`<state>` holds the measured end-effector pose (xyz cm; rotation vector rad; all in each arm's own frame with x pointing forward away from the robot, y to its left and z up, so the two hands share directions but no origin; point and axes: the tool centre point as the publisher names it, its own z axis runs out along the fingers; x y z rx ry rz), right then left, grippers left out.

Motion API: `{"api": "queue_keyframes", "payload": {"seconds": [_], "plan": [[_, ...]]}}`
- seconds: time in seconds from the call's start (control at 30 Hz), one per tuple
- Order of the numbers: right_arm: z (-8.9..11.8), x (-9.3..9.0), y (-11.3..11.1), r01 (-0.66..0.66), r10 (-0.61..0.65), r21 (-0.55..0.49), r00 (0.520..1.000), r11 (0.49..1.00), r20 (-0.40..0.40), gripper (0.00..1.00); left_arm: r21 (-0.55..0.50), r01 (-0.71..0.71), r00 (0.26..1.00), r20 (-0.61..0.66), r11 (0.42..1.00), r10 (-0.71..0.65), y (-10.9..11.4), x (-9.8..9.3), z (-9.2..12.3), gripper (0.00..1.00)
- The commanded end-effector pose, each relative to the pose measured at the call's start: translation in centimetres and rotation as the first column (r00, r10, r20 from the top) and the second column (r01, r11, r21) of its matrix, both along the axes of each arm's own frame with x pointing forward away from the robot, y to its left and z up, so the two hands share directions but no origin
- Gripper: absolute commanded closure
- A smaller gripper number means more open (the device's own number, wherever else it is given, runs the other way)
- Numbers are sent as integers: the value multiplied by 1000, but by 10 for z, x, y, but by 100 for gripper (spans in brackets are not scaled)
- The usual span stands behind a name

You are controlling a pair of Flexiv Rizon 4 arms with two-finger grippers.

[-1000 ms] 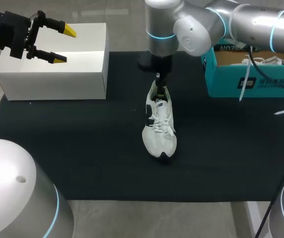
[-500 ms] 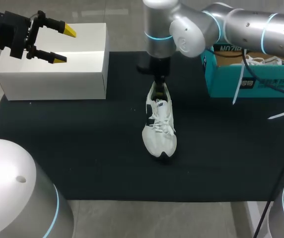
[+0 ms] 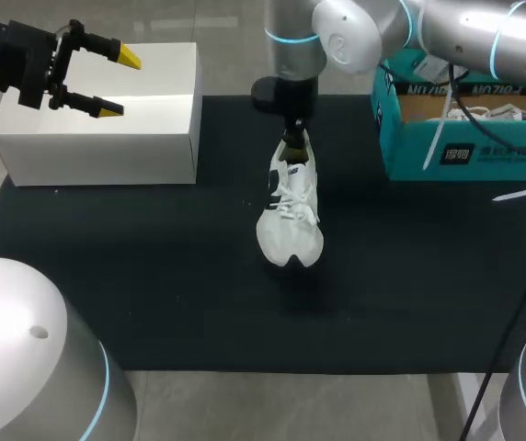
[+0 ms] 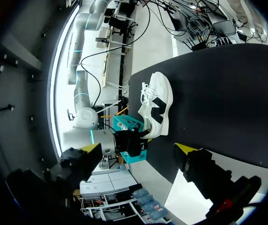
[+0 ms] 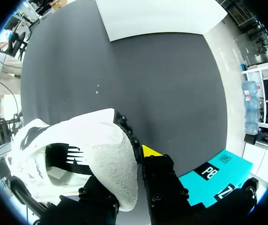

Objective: Take the shoe out of the shoebox, open the shoe tongue, remove and reinsert the insole, then place the shoe into the shoebox

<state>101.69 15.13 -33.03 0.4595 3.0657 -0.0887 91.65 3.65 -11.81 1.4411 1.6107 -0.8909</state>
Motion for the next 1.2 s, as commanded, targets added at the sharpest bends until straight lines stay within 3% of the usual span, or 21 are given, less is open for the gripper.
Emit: {"api": "queue_keyframes", "payload": {"seconds": [0.03,0.23,0.43,1.03,1.2], "plan": [[89,-12,-15,-41,41,-7,999,999,5,100,4,0,1000,0,1000,0,0,0,1,0],[154,-4,-25,-103,103,-16,995,995,8,100,4,0,1000,0,1000,0,0,0,1,0],[189,2,-32,-110,112,-31,993,993,35,100,4,0,1000,0,1000,0,0,0,1,0],[194,4,-30,-104,105,-15,993,994,62,100,4,0,1000,0,1000,0,0,0,1,0],[195,16,-77,-67,70,-35,994,997,85,100,4,0,1000,0,1000,0,0,0,1,0]]}}
